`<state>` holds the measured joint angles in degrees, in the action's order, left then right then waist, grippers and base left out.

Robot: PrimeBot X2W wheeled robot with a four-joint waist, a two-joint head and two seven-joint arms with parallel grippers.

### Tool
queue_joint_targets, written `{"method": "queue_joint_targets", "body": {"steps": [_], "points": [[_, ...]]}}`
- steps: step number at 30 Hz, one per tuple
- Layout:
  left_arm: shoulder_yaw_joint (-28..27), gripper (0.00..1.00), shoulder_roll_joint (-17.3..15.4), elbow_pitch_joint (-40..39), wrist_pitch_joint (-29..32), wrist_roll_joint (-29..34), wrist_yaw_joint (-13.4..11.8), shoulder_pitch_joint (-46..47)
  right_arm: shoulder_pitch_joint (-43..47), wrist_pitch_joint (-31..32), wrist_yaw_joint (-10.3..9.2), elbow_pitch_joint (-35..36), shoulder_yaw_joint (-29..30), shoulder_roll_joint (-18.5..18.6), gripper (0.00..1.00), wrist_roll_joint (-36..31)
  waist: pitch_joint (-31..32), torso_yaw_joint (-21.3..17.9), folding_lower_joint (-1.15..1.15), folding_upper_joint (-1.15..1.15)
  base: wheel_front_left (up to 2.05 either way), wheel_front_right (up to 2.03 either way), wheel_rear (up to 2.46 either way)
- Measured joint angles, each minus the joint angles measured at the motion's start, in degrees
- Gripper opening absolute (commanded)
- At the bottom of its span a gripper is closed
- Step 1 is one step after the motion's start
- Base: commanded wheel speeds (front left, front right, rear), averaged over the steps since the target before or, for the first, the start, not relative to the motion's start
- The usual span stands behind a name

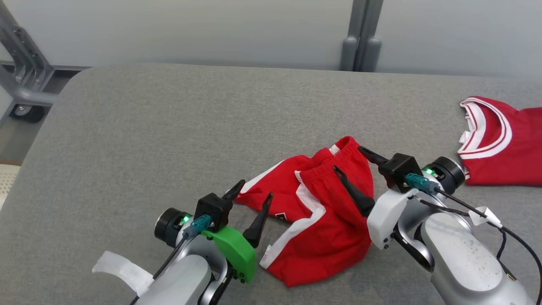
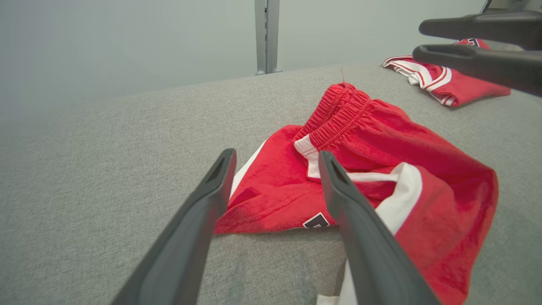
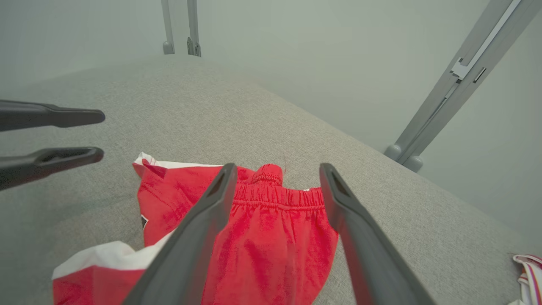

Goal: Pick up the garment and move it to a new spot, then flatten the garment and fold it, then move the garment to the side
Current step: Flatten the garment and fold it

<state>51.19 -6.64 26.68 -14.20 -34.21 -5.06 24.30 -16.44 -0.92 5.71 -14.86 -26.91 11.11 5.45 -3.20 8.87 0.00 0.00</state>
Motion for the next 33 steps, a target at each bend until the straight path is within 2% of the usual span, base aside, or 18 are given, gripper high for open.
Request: {"method": "queue_joint_targets", "body": {"steps": [12,21,23,24,25,26,30,33], "points": [[-5.9,1.00,0.0,-3.8,-0.1,0.1,-0.6,-1.8,-6.7,8.4,1.42,-9.7,-7.6,2.2,1.00,-3.0,-1.4,7.6,0.00,0.00,0.00,0.00,0.00],[-8.8,1.00,0.0,-6.8,-0.2,1.5,-1.1,-3.4,-10.7,13.7,1.43,-15.5,-13.2,3.5,1.00,-3.8,-2.6,9.8,0.00,0.00,0.00,0.00,0.00],[-9.6,1.00,0.0,-7.2,-0.2,2.1,-1.1,-4.0,-11.2,14.2,1.43,-16.1,-15.4,3.4,0.45,-3.3,-2.6,9.7,0.00,0.00,0.00,0.00,0.00],[-10.2,1.00,-0.1,-7.3,-0.2,2.3,-1.1,-4.4,-11.5,14.3,1.43,-16.2,-16.4,3.4,0.36,-3.0,-2.6,9.6,0.00,0.00,0.00,0.00,0.00],[-10.5,1.00,-0.3,-7.3,-0.2,2.5,-1.1,-4.7,-11.7,14.4,1.43,-16.2,-17.1,3.4,0.16,-2.6,-2.6,9.4,0.00,0.00,0.00,0.00,0.00],[-10.8,1.00,-0.4,-7.5,-0.2,2.8,-1.1,-5.0,-11.9,14.4,1.43,-16.3,-17.8,3.4,0.00,-2.2,-2.6,9.1,0.00,0.00,0.00,0.00,0.00],[-12.0,1.00,-0.5,-8.3,-0.2,3.2,-1.1,-5.9,-13.1,14.5,1.43,-16.6,-18.8,3.7,0.00,-1.1,-2.5,8.0,0.00,0.00,0.00,0.00,0.00],[-12.5,1.00,-0.9,-8.7,-0.2,3.7,-1.1,-6.3,-14.2,12.9,1.44,-16.2,-17.5,4.1,0.00,0.4,-2.5,6.8,0.00,0.00,0.00,0.00,0.00]]}}
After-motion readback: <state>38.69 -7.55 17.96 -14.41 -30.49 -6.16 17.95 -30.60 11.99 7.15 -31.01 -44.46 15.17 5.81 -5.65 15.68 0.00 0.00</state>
